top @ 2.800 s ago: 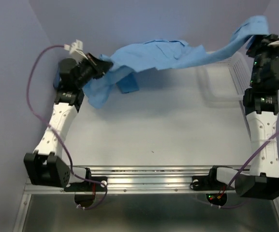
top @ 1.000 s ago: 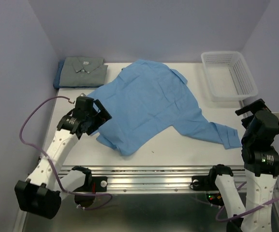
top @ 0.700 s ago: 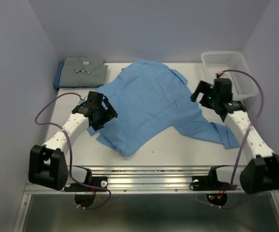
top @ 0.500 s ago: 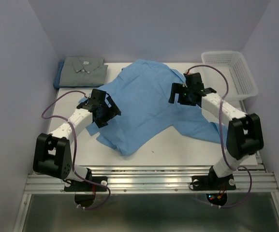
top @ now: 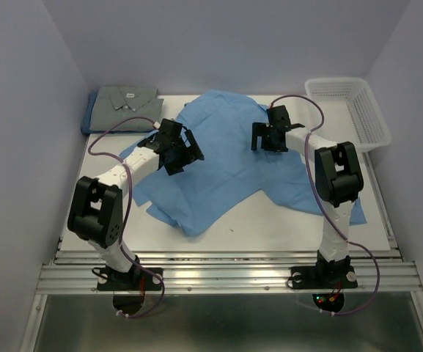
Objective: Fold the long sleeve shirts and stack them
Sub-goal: Flatten the shirt out
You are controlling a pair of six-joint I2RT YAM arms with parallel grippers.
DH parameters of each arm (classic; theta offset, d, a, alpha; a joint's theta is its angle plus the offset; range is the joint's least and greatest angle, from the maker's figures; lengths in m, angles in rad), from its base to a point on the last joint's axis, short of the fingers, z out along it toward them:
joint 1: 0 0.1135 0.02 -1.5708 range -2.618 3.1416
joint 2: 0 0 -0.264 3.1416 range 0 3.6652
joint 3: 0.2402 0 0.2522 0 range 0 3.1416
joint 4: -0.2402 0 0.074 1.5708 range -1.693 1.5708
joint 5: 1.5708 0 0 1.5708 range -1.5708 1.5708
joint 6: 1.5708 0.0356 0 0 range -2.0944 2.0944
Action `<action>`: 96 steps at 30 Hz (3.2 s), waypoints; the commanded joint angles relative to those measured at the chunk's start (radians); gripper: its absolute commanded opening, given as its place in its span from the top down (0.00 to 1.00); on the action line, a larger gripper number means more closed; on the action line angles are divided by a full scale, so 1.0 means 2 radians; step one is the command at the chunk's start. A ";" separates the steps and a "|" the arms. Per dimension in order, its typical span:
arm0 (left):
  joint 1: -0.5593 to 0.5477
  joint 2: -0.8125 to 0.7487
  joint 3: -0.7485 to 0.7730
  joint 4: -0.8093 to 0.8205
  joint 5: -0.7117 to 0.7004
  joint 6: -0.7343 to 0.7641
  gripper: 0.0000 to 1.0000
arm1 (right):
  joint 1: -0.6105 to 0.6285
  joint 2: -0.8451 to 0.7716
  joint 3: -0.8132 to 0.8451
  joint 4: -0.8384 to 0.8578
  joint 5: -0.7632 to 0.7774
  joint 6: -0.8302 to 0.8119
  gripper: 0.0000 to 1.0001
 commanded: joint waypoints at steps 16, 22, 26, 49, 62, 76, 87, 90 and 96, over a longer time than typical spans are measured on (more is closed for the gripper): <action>-0.003 0.011 -0.104 -0.102 -0.107 -0.005 0.01 | -0.049 -0.115 -0.209 0.019 0.076 0.108 0.00; 0.021 -0.005 -0.147 -0.104 -0.122 -0.009 0.01 | -0.049 -0.171 -0.269 0.019 0.096 0.136 0.00; 0.030 -0.016 -0.145 -0.100 -0.128 -0.004 0.01 | -0.049 -0.212 -0.325 0.019 0.101 0.152 0.00; 0.029 0.116 0.177 -0.079 -0.120 0.123 0.01 | -0.048 -0.332 -0.312 0.044 0.048 0.076 0.00; -0.019 -0.054 -0.075 0.009 -0.051 0.041 0.01 | -0.044 -0.300 -0.280 0.084 0.011 0.062 0.00; -0.022 -0.014 -0.137 -0.047 -0.141 -0.004 0.01 | -0.044 -0.237 -0.283 0.054 0.042 0.086 0.00; -0.007 -0.022 -0.159 -0.064 -0.164 -0.011 0.01 | -0.044 -0.247 -0.295 0.035 0.084 0.081 0.00; -0.005 -0.008 -0.141 -0.068 -0.170 -0.002 0.01 | -0.044 -0.271 -0.303 0.035 0.099 0.079 0.00; -0.002 0.022 -0.093 -0.070 -0.160 0.016 0.01 | -0.044 -0.329 -0.332 0.025 0.120 0.086 0.00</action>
